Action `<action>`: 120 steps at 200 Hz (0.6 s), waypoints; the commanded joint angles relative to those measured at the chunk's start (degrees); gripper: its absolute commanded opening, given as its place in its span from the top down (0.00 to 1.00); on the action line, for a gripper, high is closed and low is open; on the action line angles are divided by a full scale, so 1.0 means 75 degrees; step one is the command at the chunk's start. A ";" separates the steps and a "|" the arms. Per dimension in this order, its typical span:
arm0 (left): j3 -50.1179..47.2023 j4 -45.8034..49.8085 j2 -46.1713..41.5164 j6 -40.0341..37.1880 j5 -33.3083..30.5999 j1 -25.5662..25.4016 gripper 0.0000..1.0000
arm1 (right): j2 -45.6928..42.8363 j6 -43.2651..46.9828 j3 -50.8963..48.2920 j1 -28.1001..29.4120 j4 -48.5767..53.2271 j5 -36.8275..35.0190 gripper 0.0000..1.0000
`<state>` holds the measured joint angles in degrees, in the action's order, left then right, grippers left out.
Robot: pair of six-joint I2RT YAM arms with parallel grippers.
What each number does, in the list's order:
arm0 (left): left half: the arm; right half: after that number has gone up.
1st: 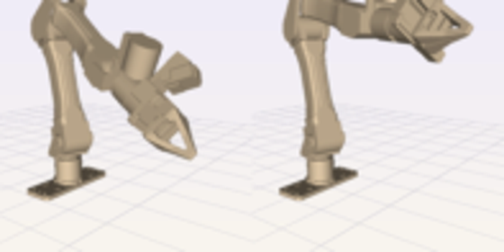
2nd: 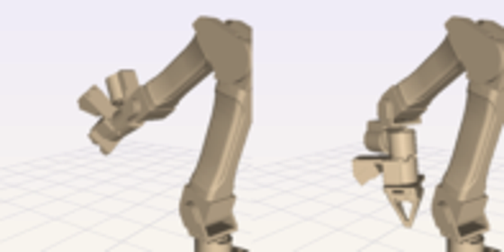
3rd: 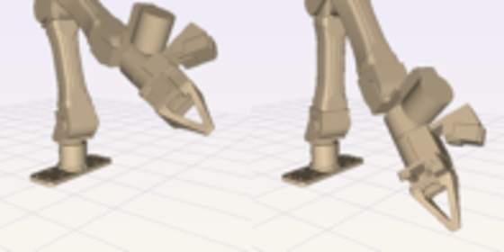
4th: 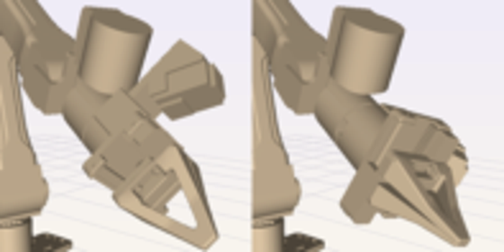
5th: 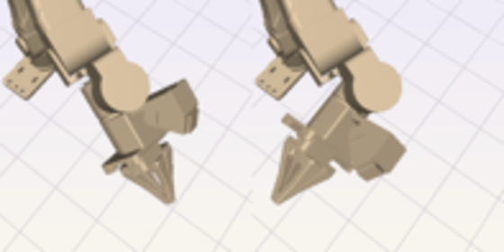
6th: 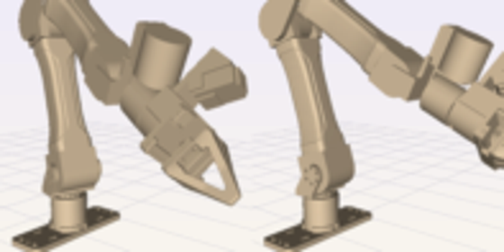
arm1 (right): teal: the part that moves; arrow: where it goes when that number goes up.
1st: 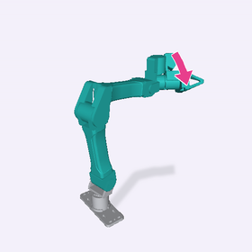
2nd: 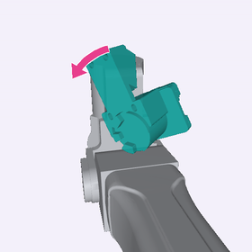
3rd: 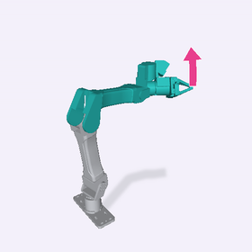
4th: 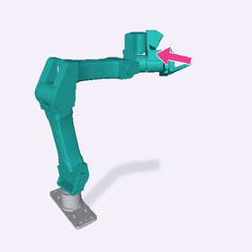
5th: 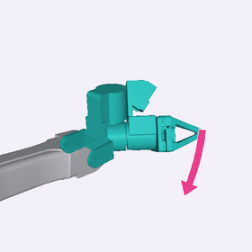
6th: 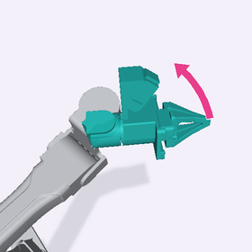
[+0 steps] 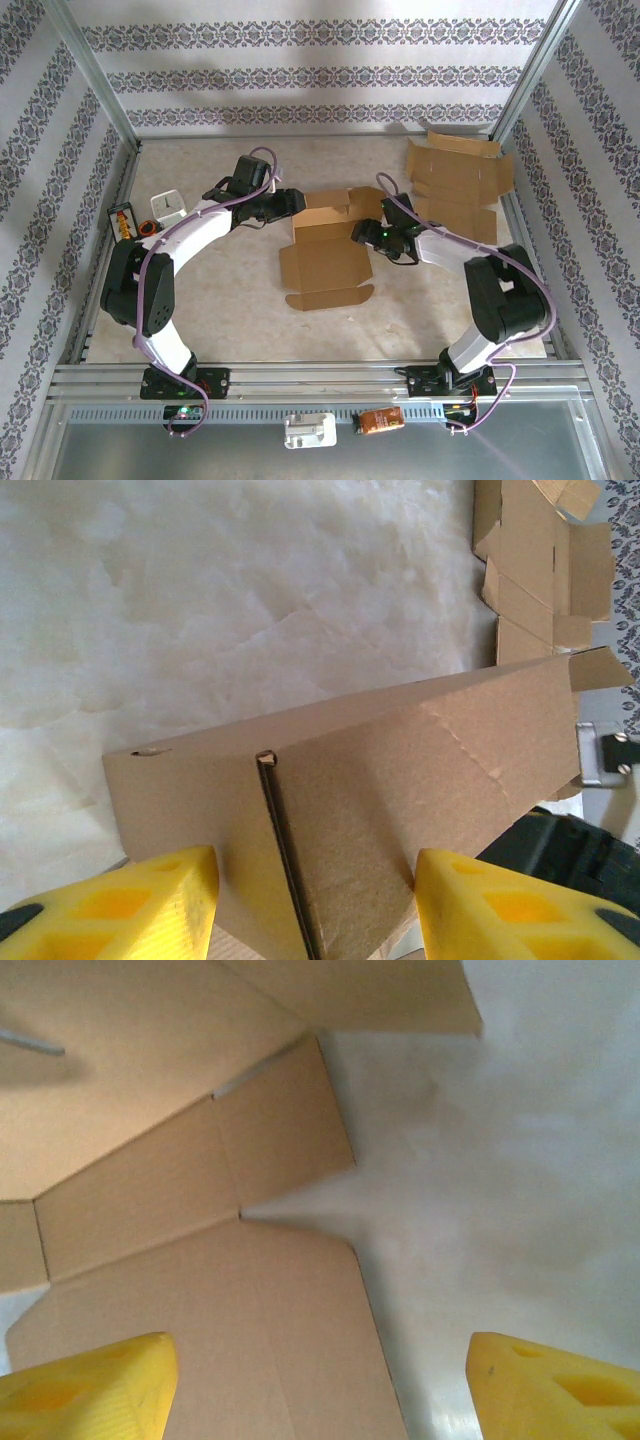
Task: Fold the paper box
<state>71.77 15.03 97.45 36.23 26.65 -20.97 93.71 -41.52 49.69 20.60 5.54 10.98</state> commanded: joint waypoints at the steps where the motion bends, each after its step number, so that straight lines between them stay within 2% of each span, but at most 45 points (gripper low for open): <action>1: 0.0215 0.0368 0.0120 -0.0132 -0.0206 -0.0071 0.46 | 0.0431 0.0342 0.0289 0.0171 -0.1430 -0.0379 0.22; 69: 0.0310 0.0387 0.0184 -0.0079 -0.0066 0.0138 0.47 | 0.1405 0.0402 0.0642 0.0195 -0.1948 -0.0833 0.21; 99: 0.0287 0.0285 0.0271 -0.0076 0.0102 0.0159 0.47 | 0.1832 0.0451 0.0748 0.0183 -0.2331 -0.0416 0.18; 120: 0.0263 0.0252 0.0307 -0.0061 0.0141 0.0177 0.47 | 0.2136 0.0380 0.0814 0.0206 -0.2752 -0.0118 0.21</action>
<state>72.77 16.05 98.04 36.25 26.92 -20.23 105.43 -39.18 54.13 21.61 -8.21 7.07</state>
